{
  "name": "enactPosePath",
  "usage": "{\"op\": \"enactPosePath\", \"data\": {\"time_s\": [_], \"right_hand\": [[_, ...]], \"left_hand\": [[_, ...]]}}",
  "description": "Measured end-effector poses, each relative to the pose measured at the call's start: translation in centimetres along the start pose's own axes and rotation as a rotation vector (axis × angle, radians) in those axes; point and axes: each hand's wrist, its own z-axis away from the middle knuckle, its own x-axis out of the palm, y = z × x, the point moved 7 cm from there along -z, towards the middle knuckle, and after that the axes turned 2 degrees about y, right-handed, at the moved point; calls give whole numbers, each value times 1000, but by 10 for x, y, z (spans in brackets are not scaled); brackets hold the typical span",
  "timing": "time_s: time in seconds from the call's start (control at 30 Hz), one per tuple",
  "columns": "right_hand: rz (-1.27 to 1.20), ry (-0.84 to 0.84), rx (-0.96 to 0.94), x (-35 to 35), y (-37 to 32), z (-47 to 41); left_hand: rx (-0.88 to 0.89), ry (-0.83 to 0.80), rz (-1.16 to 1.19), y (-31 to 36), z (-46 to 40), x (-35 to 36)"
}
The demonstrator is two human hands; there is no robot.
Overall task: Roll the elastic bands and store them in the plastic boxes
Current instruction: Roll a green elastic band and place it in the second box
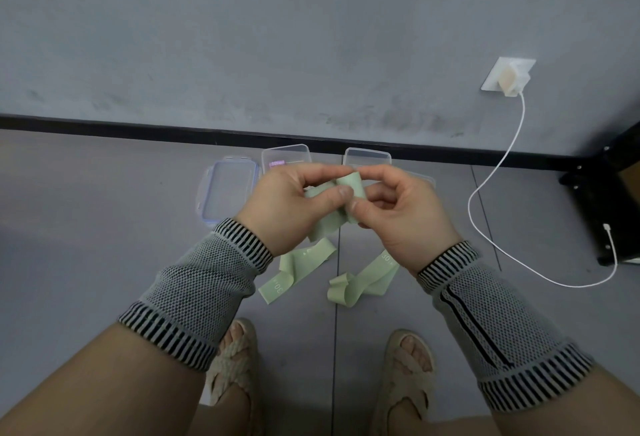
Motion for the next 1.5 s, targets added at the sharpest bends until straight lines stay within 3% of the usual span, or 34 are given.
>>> {"op": "enactPosePath", "data": {"time_s": [0.13, 0.37, 0.57, 0.87, 1.03, 1.17, 1.33, 1.5], "right_hand": [[81, 0, -51, 3, -2, 0], [138, -142, -135, 10, -4, 4], [434, -125, -243, 17, -15, 9], [299, 96, -316, 0, -23, 8], [299, 163, -327, -5, -22, 6], [220, 122, -260, -5, -18, 4], [-103, -104, -166, -7, -22, 4], [-6, -98, -154, -11, -19, 3]], "left_hand": [[-27, 47, 30, 0, -1, -4], [-154, 29, 163, -15, -3, -16], [-177, -22, 157, -15, -2, -14], [-275, 126, 480, -17, -3, -12], [-292, 103, 461, -18, -2, -9], [-278, 110, 444, -20, -3, -14], [-287, 116, 411, -25, -4, -30], [-283, 60, 449, -22, -4, -20]]}}
